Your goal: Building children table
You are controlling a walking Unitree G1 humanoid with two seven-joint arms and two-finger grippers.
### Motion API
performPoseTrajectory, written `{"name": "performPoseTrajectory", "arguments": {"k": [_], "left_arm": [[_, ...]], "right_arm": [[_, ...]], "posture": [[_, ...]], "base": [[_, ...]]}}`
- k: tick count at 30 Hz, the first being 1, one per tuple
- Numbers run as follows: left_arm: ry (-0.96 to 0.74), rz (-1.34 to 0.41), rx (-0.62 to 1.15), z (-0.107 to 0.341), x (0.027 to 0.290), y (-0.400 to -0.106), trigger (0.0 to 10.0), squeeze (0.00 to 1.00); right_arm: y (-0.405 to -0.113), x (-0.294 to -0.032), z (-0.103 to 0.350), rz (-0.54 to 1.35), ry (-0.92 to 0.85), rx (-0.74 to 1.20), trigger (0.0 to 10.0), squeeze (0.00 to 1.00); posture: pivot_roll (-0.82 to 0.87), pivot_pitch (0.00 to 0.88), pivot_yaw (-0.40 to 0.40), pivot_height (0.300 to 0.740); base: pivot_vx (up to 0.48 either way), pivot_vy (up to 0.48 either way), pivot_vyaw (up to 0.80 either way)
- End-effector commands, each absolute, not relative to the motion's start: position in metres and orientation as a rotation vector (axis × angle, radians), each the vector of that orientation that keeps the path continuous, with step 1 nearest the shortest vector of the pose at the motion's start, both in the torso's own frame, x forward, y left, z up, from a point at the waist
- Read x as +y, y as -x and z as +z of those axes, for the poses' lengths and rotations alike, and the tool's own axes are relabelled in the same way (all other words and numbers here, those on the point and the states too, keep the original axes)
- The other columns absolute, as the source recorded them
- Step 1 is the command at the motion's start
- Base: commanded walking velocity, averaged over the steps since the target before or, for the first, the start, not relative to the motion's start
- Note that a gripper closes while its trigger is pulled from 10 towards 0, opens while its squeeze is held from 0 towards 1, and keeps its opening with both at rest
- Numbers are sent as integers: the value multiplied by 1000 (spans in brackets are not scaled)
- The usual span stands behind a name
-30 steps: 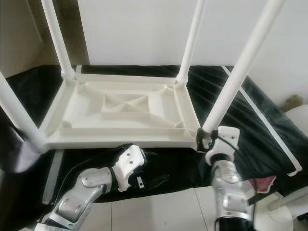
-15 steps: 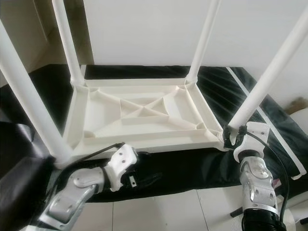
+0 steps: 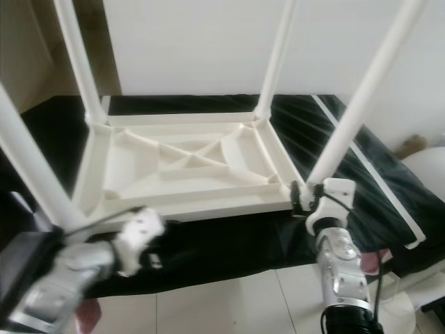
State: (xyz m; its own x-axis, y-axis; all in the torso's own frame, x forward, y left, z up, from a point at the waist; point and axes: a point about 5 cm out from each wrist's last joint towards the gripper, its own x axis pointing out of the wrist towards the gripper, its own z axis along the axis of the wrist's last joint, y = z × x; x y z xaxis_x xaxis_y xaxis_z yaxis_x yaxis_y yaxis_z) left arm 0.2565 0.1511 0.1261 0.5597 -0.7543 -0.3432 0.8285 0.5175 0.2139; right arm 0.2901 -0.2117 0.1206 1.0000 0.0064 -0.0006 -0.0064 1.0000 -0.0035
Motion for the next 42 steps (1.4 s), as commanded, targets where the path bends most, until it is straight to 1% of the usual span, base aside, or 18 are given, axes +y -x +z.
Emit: {"name": "performPoseTrajectory", "arguments": {"k": [1,3,4,6,8,11,13,19,24,25,26,29,31,35,36,38,39,42], "left_arm": [[-395,-955,238,125,159,-258,10000,0],[-414,-935,258,127,171,-259,10000,0],[-414,-935,258,127,171,-259,10000,0],[-409,-923,277,128,180,-258,10000,0],[-409,-923,277,128,180,-258,10000,0],[-396,-900,291,130,190,-255,10000,0],[-322,-896,261,140,196,-253,10000,0],[-264,-936,209,152,194,-247,10000,0],[-281,-970,219,150,188,-240,10000,0],[-280,-982,225,149,188,-235,10000,0],[-280,-982,225,149,188,-235,10000,0],[-283,-922,250,148,202,-232,10000,0],[-287,-908,255,149,206,-231,10000,0],[-331,-808,324,152,247,-232,10000,0],[-331,-808,324,152,247,-232,10000,0],[-350,-774,363,151,261,-229,10000,0],[-350,-774,363,151,261,-229,10000,0],[-375,-738,398,152,276,-226,10000,0]], "right_arm": [[-288,-191,104,124,2,79,10000,0],[-287,-189,103,139,4,86,10000,0],[-287,-189,103,139,4,86,10000,0],[-288,-191,104,127,6,78,10000,0],[-288,-191,104,127,6,78,10000,0],[-289,-198,106,90,3,66,10000,0],[-291,-208,109,58,1,56,10000,0],[-297,-215,115,40,5,30,10000,0],[-299,-220,119,2,6,9,10000,0],[-300,-226,121,-48,5,-3,10000,0],[-300,-226,121,-48,5,-3,10000,0],[-300,-251,126,-194,-6,-24,10000,0],[-300,-256,126,-214,-8,-26,10000,0],[-298,-287,134,-322,24,-45,10000,0],[-298,-287,134,-322,24,-45,10000,0],[-298,-293,136,-334,27,-50,10000,0],[-298,-293,136,-334,27,-50,10000,0],[-298,-295,137,-338,32,-55,10000,0]], "posture": [[121,0,-79,740],[121,0,-78,740],[121,0,-78,740],[119,0,-79,740],[119,0,-79,740],[118,0,-77,740],[118,0,-76,740],[121,0,-76,740],[120,0,-69,740],[121,0,-70,740],[121,0,-70,740],[127,0,-79,740],[131,0,-82,740],[133,0,-86,740],[133,0,-86,740],[132,0,-87,740],[132,0,-87,740],[130,0,-82,740]], "base": [[0,0,0],[0,0,0],[0,0,0],[0,0,0],[0,0,0],[0,0,0],[0,0,0],[0,0,0],[0,0,0],[0,0,0],[0,0,0],[0,0,0],[0,0,0],[0,0,0],[0,0,0],[0,0,0],[0,0,0],[0,0,0]]}}
